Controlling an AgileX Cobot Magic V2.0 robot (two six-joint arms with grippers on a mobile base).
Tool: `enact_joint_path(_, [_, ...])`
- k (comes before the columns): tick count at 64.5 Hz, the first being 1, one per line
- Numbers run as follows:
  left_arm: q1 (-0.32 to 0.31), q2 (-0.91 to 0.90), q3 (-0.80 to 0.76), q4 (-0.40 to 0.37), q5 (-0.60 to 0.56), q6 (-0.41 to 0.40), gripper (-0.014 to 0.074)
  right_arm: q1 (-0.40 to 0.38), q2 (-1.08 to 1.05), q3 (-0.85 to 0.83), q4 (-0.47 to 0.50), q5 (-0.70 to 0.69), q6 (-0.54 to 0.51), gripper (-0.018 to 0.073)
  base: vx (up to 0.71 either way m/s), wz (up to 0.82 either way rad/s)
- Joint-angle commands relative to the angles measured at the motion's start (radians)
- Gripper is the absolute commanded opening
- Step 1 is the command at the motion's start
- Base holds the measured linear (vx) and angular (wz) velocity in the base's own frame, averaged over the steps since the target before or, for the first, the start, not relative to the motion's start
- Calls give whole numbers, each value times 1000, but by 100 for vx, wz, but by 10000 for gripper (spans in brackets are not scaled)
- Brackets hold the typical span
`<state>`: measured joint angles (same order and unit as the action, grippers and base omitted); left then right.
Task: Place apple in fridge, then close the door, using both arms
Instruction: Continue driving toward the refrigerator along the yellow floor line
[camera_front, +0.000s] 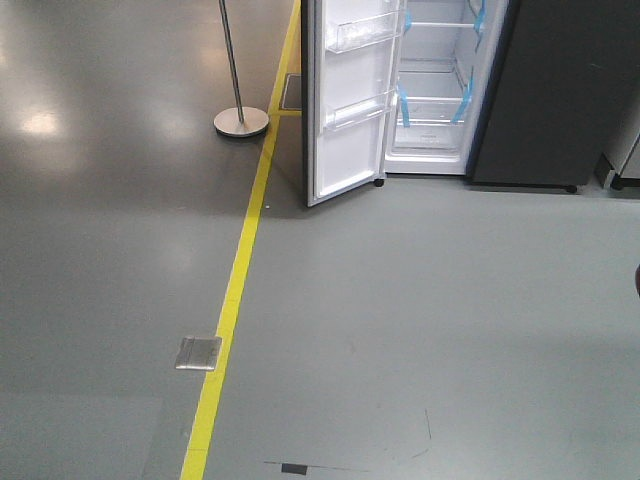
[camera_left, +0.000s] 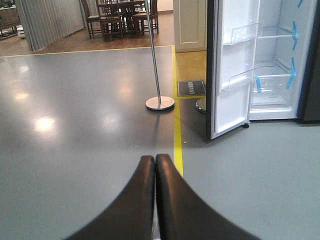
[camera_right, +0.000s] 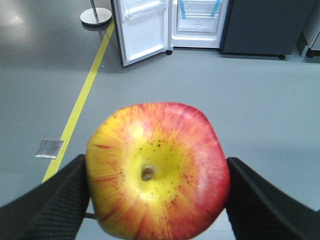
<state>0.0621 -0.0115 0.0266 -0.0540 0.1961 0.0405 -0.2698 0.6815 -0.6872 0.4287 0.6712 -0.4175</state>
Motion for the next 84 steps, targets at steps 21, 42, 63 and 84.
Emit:
enact_joint_path(21, [-5,-14,18,-9,-71,-4,-6,-5,-3,-30,23,-70,-1,225,14,-6])
enact_joint_path(42, [-5,-14,18,-9,-71,-4,-6,-5,-3,-30,23,-70,-1,225,12,-8])
enact_joint_path(63, [-5,-14,18,-9,-71,-4,-6,-5,-3,-30,23,-70,-1,225,11,-6])
enact_joint_path(84, [-5,-14,18,-9,-71,-4,-6,-5,-3,-30,23,-70,-1,225,10,-5])
